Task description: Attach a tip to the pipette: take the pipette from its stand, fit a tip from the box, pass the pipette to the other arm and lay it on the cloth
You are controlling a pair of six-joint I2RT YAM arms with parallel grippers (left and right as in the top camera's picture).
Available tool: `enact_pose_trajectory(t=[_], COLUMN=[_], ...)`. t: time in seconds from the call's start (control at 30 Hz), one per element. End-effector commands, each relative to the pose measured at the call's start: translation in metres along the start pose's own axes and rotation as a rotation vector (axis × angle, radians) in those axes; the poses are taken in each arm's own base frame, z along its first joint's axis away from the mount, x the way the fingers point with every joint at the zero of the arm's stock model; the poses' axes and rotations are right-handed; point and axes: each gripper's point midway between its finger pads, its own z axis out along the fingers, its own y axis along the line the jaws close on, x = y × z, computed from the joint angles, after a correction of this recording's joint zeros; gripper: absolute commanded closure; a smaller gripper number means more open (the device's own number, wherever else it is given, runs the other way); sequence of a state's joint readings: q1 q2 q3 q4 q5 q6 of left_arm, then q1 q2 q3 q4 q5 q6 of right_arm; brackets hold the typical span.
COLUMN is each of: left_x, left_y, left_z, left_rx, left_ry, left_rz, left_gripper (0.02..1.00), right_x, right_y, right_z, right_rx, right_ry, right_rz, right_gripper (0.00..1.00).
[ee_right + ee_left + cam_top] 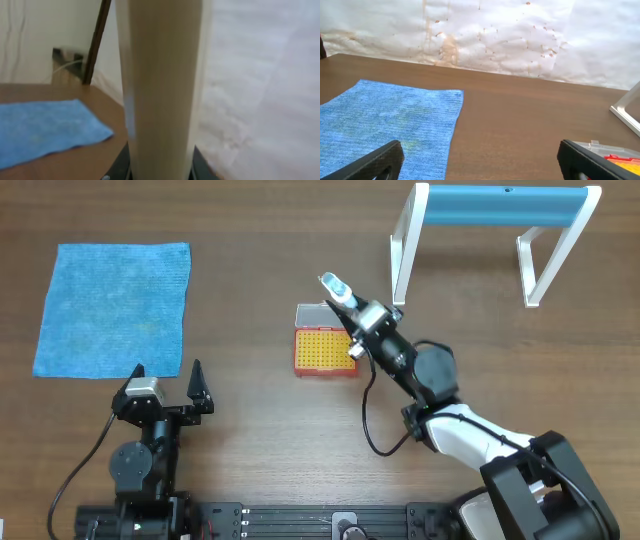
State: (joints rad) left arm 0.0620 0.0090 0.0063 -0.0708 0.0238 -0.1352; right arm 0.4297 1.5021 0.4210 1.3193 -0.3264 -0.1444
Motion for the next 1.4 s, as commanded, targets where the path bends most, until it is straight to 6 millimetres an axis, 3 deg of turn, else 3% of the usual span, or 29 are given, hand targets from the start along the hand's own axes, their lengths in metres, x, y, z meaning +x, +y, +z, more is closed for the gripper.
enact_pose_trajectory(t=[0.03,0.27,0.43,0.7,0.93,1.2,1.4], left_x=[0.002,0.002,0.002,0.002,0.002,0.002,0.002], left_y=[-0.001,-0.001,-0.001,-0.001,-0.001,-0.001,-0.001], left_z=[0.0,0.0,0.0,0.0,0.0,0.0,0.0], left_rx=[0.007,0.007,0.007,0.007,0.007,0.007,0.007], left_ry=[0.007,0.007,0.007,0.007,0.007,0.007,0.007], left_rz=[0.001,0.001,0.001,0.001,0.001,0.001,0.001], left_gripper=[0.025,0.023,0.023,0.023,0.023,0.023,0.023], right_x=[0.006,0.014,0.04,0.065,0.054,0.064,0.062], right_y=[-0.012,-0.002,0.011,0.02,0.033,0.046,0.035], right_z=[-0.009,-0.009,-0.012,-0.011,0.001,0.002,0.014], right_rx=[0.063,0.028,-0.044,-0.053,-0.095,-0.123,-0.076], right_ry=[0.014,0.036,0.096,0.148,0.118,0.134,0.091], right_rz=[0.075,0.16,0.292,0.331,0.329,0.34,0.325], right_gripper=[0.93,0.932,0.93,0.93,0.932,0.93,0.932])
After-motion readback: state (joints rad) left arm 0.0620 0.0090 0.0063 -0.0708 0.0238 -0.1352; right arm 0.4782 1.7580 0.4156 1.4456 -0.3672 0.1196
